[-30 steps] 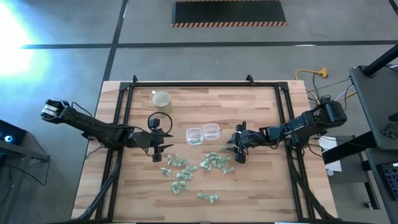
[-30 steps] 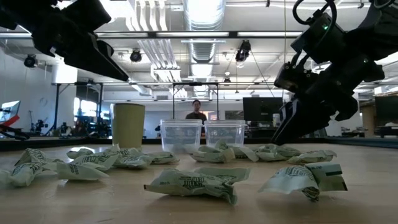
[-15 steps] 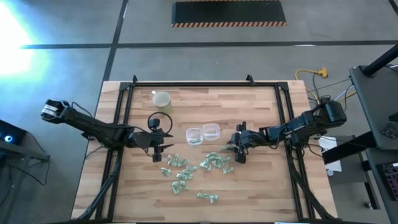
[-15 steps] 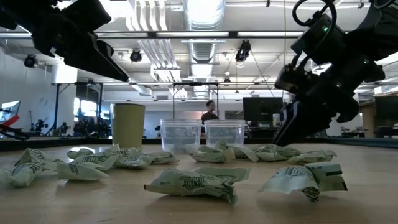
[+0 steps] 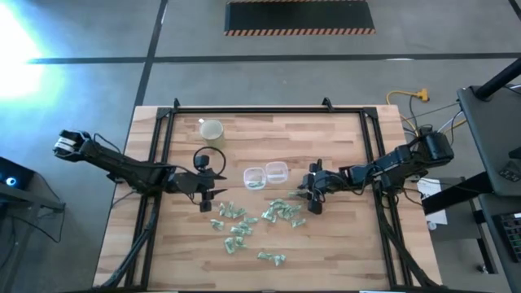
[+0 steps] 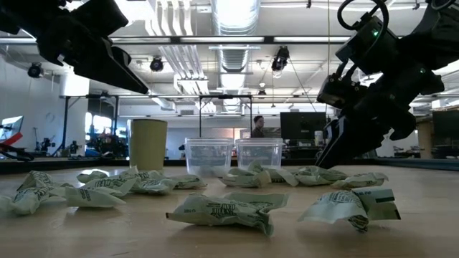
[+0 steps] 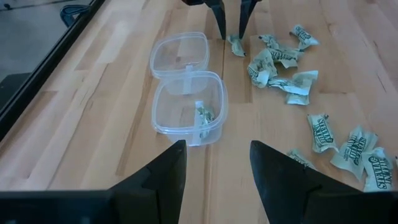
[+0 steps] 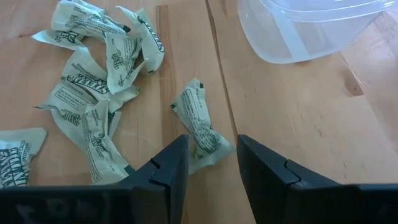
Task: Pick and place items into bin
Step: Put the stevia packet into the right transparent bin, then put the stevia packet into the left transparent bin
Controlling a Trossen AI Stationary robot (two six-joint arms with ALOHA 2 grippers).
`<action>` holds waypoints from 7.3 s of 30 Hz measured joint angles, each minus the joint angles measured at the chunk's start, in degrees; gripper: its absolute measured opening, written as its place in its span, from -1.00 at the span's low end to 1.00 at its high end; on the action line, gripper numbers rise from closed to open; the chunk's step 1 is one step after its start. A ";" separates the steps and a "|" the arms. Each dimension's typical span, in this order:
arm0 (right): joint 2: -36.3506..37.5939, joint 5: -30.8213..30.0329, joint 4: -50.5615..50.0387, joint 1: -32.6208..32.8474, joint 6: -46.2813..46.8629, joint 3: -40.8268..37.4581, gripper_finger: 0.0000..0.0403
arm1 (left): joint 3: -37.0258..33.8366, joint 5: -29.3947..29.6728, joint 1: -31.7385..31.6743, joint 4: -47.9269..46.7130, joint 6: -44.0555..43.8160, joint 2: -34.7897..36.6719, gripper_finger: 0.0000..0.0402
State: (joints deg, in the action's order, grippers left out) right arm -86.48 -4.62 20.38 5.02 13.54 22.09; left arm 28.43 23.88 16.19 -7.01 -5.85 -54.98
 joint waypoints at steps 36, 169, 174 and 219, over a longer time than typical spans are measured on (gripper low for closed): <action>-1.09 0.83 -1.12 0.50 -5.01 1.33 -0.96 | -0.53 -0.02 0.07 0.01 -1.07 -0.02 -0.19; 4.22 -21.92 -26.12 9.40 -13.51 26.53 -0.62 | 1.08 -17.59 1.05 -1.01 1.74 -22.67 -0.71; 4.22 -21.92 -26.12 9.40 -13.52 26.53 -0.60 | 0.75 -17.59 1.05 -0.96 0.01 -22.67 -0.75; 4.20 -21.90 -26.02 9.38 -13.53 26.51 -0.66 | 1.43 10.06 1.01 6.41 6.18 -17.12 -1.00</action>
State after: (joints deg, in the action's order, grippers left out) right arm -82.28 -26.52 -5.64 14.39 0.01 48.60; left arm 29.87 33.94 17.19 -0.60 0.34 -72.11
